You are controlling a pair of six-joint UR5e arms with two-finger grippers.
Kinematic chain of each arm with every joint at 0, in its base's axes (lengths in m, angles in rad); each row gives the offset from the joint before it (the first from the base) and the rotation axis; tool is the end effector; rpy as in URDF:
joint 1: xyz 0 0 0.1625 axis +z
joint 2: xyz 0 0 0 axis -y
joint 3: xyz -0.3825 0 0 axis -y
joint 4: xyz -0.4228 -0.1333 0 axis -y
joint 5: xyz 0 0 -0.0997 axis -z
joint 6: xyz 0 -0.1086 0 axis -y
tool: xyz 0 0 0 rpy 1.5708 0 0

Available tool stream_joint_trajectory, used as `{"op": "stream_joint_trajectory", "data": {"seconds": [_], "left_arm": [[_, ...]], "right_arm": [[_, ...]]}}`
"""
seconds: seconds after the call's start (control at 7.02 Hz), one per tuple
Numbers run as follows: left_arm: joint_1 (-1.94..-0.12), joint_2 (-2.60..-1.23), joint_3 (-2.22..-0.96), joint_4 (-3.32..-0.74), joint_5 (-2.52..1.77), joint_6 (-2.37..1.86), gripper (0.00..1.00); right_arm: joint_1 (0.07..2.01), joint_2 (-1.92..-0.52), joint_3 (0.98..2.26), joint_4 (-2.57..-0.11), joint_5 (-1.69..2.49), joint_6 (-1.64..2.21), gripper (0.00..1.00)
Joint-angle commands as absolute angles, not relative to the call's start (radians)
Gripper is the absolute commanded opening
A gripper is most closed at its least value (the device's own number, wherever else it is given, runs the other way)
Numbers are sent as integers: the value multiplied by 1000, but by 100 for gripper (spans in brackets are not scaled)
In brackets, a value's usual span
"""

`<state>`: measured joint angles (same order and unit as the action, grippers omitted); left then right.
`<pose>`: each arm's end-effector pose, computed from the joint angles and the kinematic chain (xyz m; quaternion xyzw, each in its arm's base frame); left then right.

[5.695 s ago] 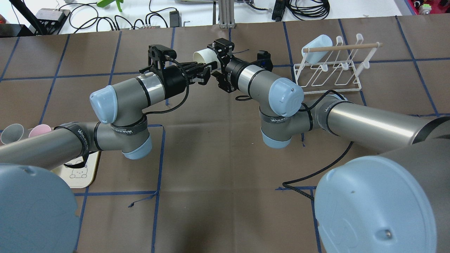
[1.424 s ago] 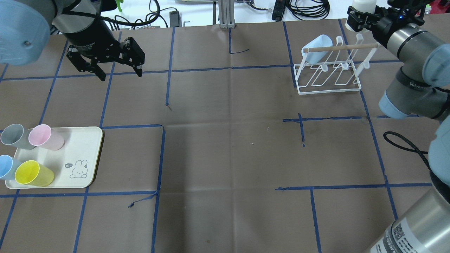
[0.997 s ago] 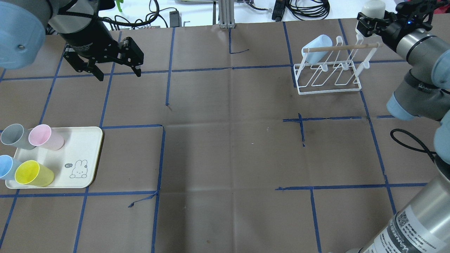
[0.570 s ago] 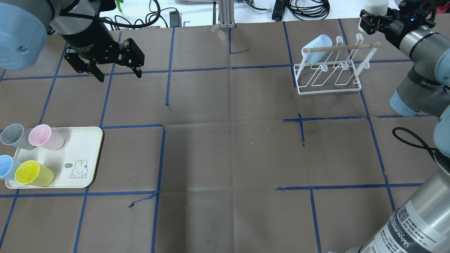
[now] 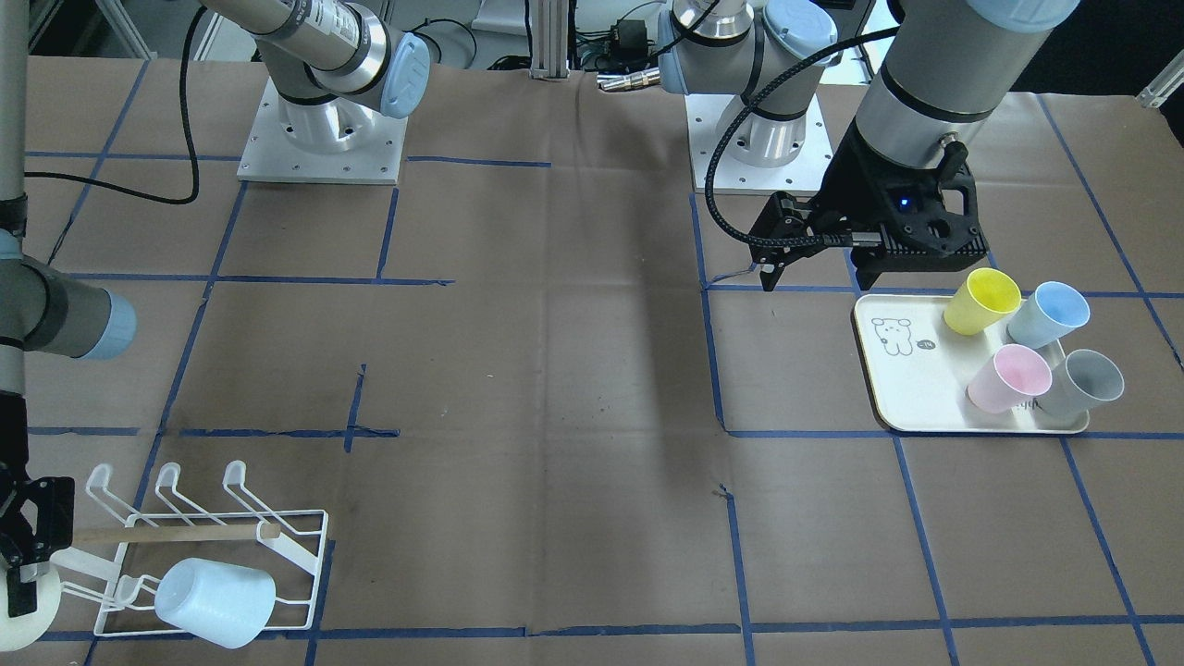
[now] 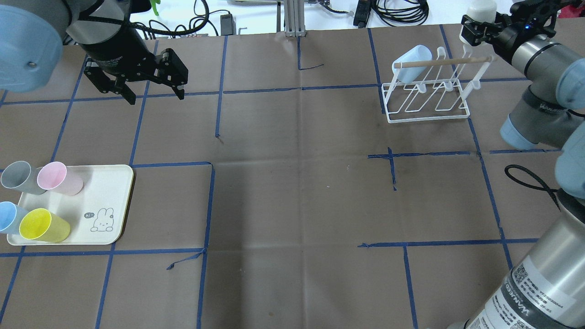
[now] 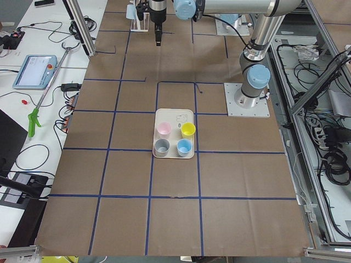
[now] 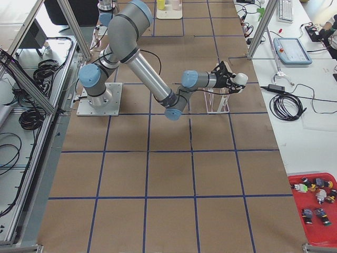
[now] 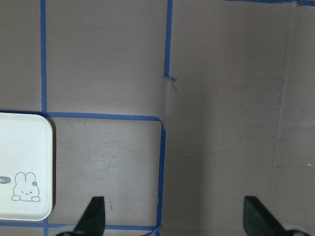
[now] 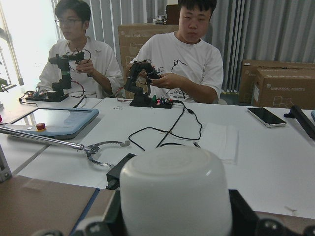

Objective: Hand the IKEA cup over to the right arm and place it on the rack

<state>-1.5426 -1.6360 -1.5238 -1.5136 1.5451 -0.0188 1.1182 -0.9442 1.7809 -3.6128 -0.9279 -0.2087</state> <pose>-0.1205 -0.5551 0.4319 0.0232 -0.9995 0.0196 0.0128 -0.0946 -0.6482 0.2205 -0.0827 0.7976 -0.5932 0.0716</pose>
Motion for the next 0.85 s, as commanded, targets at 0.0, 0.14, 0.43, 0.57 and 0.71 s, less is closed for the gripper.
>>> {"op": "stream_joint_trajectory", "data": {"seconds": [0.0, 0.14, 0.43, 0.57, 0.71], "left_arm": [[-1543, -1635, -1525, -1509, 1546, -17, 99], [-1543, -1635, -1525, -1503, 1546, -17, 99], [-1543, -1634, -1525, -1503, 1548, -17, 99], [-1543, -1632, -1525, -1503, 1548, -17, 99], [-1545, -1632, -1525, -1505, 1548, -18, 99]], "right_arm": [[1126, -928, 1782, -3619, -928, -207, 21], [1126, -924, 1782, -3620, -927, -206, 21], [1126, -896, 1784, -3631, -927, -207, 19], [1126, -893, 1789, -3640, -927, -206, 19], [1124, -893, 1795, -3640, -927, -207, 19]]}}
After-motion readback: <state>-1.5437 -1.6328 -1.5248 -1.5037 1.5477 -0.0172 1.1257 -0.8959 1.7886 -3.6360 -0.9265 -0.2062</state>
